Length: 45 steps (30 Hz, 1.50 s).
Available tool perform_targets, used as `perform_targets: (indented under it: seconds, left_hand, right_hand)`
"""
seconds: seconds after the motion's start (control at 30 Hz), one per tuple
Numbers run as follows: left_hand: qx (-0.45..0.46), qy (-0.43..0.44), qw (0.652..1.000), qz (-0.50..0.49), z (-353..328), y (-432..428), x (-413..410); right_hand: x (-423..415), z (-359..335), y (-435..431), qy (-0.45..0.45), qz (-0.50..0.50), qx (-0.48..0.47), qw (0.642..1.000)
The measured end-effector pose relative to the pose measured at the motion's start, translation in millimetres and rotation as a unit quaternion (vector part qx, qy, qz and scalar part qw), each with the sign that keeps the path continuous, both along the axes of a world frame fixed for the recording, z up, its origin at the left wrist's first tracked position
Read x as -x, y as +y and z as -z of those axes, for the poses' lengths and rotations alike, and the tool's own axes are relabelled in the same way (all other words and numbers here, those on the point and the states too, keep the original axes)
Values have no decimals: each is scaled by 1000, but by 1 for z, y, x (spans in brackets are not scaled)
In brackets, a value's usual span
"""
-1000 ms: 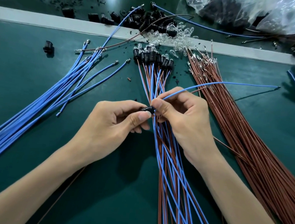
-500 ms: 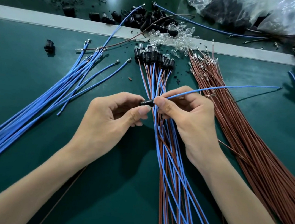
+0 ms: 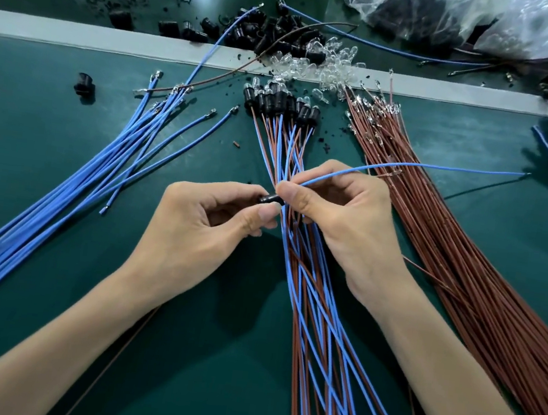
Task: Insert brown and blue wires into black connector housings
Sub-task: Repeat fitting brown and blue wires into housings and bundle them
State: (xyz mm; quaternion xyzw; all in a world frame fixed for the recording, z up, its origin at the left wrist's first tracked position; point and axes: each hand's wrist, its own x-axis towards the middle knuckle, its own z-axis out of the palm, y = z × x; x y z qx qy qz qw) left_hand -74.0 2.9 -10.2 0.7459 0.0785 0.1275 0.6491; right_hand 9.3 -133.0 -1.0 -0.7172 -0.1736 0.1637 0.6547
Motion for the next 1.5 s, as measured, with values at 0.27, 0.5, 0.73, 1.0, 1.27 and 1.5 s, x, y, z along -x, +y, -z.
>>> perform_targets:
  seconds: [0.27,0.5,0.73,1.0,1.27,1.5]
  left_hand:
    - [23,-5,1000,-9,-2,-2,-1]
    - [3,-10,1000,-9,1,-1,0]
    - [-24,-14,1000,-2,2,1,-1]
    - [-30,-11,999,-14,3,2,-1]
    - [-57,12,997,41,-6,0,2]
    - [-70,30,997,23,-8,5,3]
  right_hand:
    - [-5,0,-5,28,-10,-52,998]
    - [7,5,5,8,27,-90,996]
    - [11,8,9,-5,41,-92,995]
    - [7,1,6,17,10,-105,994]
    - [1,0,3,-17,-24,-50,998]
    - [-14,-14,-9,58,16,-106,993]
